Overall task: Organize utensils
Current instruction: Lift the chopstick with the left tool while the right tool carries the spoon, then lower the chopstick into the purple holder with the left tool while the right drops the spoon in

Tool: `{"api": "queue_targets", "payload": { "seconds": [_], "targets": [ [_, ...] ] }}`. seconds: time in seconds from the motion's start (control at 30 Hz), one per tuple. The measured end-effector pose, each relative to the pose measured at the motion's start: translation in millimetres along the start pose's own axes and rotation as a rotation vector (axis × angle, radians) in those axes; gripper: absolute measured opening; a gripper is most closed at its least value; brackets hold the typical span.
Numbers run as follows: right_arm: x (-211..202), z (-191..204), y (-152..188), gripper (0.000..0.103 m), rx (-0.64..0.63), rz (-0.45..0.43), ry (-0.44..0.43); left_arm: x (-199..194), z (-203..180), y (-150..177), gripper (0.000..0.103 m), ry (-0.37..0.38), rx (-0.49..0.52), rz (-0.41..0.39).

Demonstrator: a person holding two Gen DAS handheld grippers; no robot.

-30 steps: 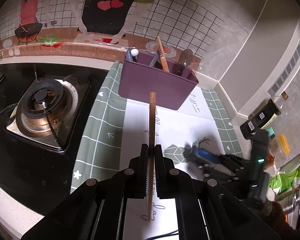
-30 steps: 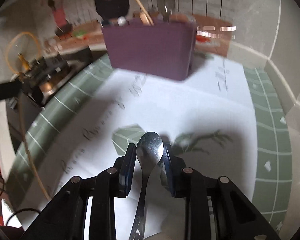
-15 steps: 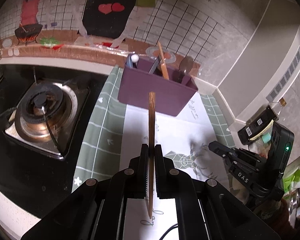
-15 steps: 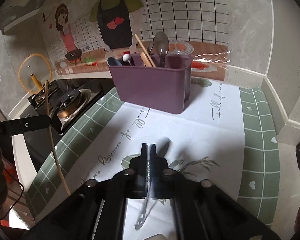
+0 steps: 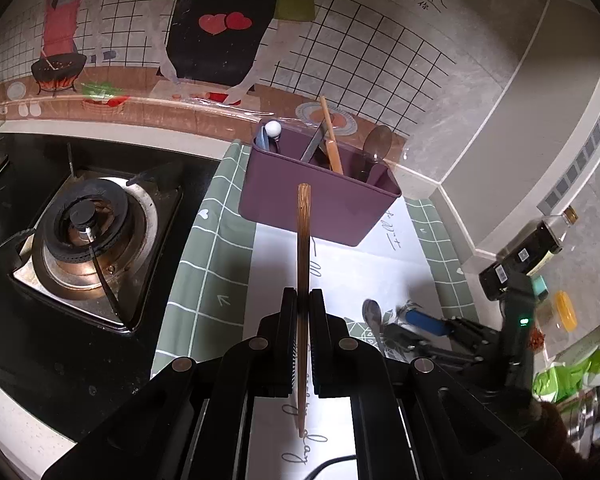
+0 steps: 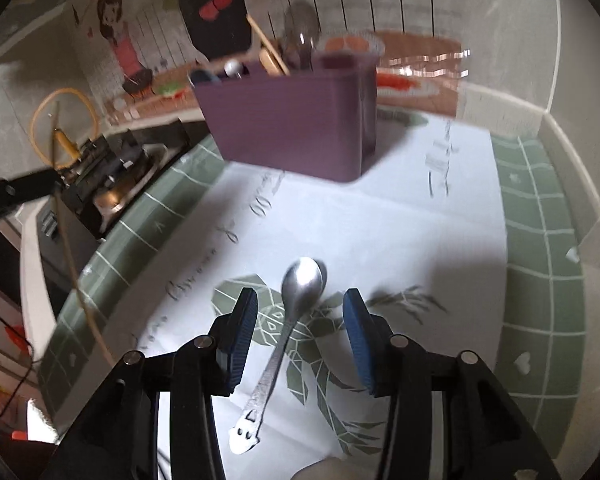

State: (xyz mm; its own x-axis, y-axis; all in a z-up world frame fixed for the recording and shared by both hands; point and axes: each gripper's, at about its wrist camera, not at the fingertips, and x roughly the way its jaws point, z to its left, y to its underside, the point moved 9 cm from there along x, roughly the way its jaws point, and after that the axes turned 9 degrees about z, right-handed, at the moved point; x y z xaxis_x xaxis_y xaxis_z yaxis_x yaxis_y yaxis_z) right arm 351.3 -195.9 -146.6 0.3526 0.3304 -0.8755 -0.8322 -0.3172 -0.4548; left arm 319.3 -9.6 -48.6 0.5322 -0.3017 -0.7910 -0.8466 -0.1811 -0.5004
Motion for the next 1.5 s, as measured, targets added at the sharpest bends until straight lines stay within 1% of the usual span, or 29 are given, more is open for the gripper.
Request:
{"api": "queue_targets", "payload": {
  "seconds": [0.17, 0.27, 0.3, 0.33, 0.37, 0.43, 0.47, 0.53, 0.6, 0.73, 0.9, 0.97, 1.03, 1.07, 1.13, 1.2, 1.27, 1.33, 1.37, 1.4, 1.43, 1.5],
  "targets": [
    [22.6, 3.6, -4.6, 0.042, -0.026, 0.024, 0.073, -1.9, -0.1, -1.0, 0.006, -0.009, 0.007, 0.001],
    [34.2, 12.6, -9.7, 0.043, -0.06, 0.04, 0.097, -2.7, 1.3, -1.5, 0.006, -0.011, 0.005, 0.0],
    [34.9, 15.0, -11.5, 0.042, -0.074, 0.03, 0.117, -3.3, 1.2, -1.5, 0.006, -0.011, 0.004, 0.0],
    [36.8, 16.8, -11.9, 0.04, -0.095, 0.029, 0.143, -4.1, 1.6, -1.3, 0.006, -0.012, 0.003, -0.002],
    [36.7, 19.1, -12.3, 0.026, -0.114, 0.025, 0.158, -4.9, 1.8, -1.1, 0.006, -0.013, 0.003, -0.003],
    [33.7, 23.5, -12.1, 0.026, -0.123, 0.03, 0.117, -7.6, 2.4, -0.7, 0.006, -0.013, 0.003, -0.007],
    [28.7, 24.2, -12.0, 0.026, -0.125, 0.018, 0.106, -8.6, 3.1, -0.7, 0.006, -0.012, 0.0, -0.01],
    [12.9, 25.5, -13.6, 0.026, -0.126, -0.025, 0.092, -9.0, 4.2, -0.3, 0.006, -0.007, -0.005, -0.01],
    [-8.7, 27.0, -16.9, 0.026, -0.113, -0.071, 0.055, -8.8, 4.3, 0.7, 0.006, -0.002, -0.007, -0.01],
    [-43.5, 23.3, -24.5, 0.026, -0.075, -0.146, 0.033, -10.0, 0.8, 0.8, 0.006, 0.013, -0.002, -0.016],
    [-78.0, 17.6, -39.3, 0.026, -0.015, -0.237, -0.002, -18.3, -4.5, -8.5, 0.006, 0.033, 0.0, -0.048],
    [-93.5, 18.4, -50.4, 0.026, -0.009, -0.282, -0.012, -26.3, -10.1, -24.1, 0.006, 0.048, 0.01, -0.075],
    [-114.3, 21.6, -69.4, 0.026, -0.014, -0.334, -0.024, -41.4, -20.1, -53.0, 0.006, 0.082, 0.025, -0.12],
    [-133.3, 25.0, -89.1, 0.026, -0.035, -0.374, -0.024, -51.3, -26.5, -69.9, 0.006, 0.095, 0.035, -0.152],
    [-170.3, 30.8, -125.6, 0.026, -0.081, -0.454, 0.005, -81.9, -41.5, -113.4, 0.006, 0.114, 0.07, -0.269],
    [-208.4, 35.0, -163.5, 0.026, -0.122, -0.539, 0.055, -105.8, -51.8, -152.9, 0.006, 0.109, 0.095, -0.388],
    [-235.4, 34.6, -201.5, 0.026, -0.156, -0.601, 0.129, -112.9, -57.1, -183.9, 0.006, 0.101, 0.105, -0.45],
    [-241.7, 30.9, -225.2, 0.026, -0.165, -0.617, 0.175, -110.1, -57.0, -211.0, 0.006, 0.076, 0.119, -0.498],
    [-239.8, 25.9, -238.8, 0.026, -0.164, -0.618, 0.208, -105.8, -56.9, -219.9, 0.006, 0.064, 0.128, -0.512],
    [-236.5, 22.2, -245.2, 0.026, -0.163, -0.617, 0.223, -98.5, -55.4, -228.8, 0.006, 0.049, 0.136, -0.526],
    [-228.8, 16.7, -252.3, 0.026, -0.16, -0.612, 0.239, -89.3, -53.2, -233.6, 0.006, 0.042, 0.144, -0.526],
    [-210.7, 7.1, -258.0, 0.026, -0.146, -0.585, 0.25, -65.5, -47.4, -240.3, 0.006, 0.022, 0.144, -0.501]
  ]
}}
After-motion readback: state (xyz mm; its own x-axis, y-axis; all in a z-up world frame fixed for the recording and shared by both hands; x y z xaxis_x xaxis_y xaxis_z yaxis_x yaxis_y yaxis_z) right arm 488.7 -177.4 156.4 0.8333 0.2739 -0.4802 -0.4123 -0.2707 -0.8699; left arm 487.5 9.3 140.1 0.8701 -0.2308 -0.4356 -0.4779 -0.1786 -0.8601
